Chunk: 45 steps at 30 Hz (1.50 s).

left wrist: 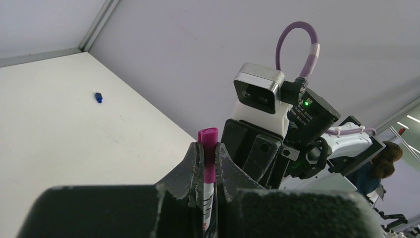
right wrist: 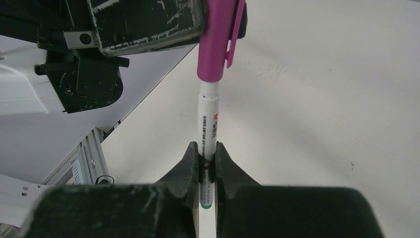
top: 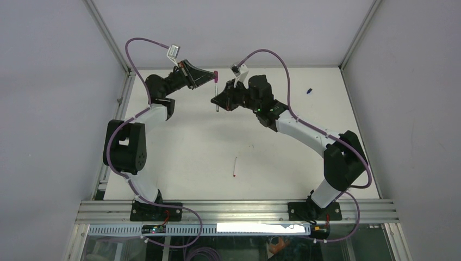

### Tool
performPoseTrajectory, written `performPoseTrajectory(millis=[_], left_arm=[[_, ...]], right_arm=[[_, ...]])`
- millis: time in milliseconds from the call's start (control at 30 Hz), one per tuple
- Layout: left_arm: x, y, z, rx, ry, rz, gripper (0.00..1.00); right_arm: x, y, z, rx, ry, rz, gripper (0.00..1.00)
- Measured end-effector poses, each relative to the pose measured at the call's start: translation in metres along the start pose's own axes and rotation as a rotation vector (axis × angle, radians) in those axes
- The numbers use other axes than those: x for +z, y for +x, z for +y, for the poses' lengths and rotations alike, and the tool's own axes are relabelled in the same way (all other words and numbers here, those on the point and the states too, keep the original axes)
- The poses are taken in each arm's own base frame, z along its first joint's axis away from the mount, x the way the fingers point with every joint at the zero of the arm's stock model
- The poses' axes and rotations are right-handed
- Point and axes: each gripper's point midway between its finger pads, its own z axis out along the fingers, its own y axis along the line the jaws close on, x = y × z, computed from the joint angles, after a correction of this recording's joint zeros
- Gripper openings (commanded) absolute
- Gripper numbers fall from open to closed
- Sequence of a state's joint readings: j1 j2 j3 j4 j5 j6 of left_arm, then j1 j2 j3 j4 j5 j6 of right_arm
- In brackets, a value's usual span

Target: Insert the pens into the pen caps

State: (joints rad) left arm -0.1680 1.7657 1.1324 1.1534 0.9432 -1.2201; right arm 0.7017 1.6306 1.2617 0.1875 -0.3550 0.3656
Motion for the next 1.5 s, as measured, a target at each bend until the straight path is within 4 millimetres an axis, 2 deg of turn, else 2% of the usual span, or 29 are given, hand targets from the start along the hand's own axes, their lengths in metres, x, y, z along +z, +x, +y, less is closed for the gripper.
performPoseTrajectory(millis=[300,600,1033,1500], left_arm=[[0.0,0.001,-0.002,0.003,0.001,-0.001,0.0],[-0.011,0.011,-0.005,0.017,-0.023,-0.009,0.0],[-0.019,0.023,-0.017,0.271,-0.186,0.092,0.0],[-0.022,0.047,0.001,0.318,-0.256,0.145,0.0]], right_arm=[[0.001,-0.003,-0.004,-0.015,0.014,-0.029,0.0],[0.001,0.003,-0.002,-0.034,-0.001,-0.007,0.0],[-0.007,0.007,0.004,-0.076,-0.043,0.028,0.0],[-0.015,0.026,-0.011,-0.068,-0.011,0.105,0.0]])
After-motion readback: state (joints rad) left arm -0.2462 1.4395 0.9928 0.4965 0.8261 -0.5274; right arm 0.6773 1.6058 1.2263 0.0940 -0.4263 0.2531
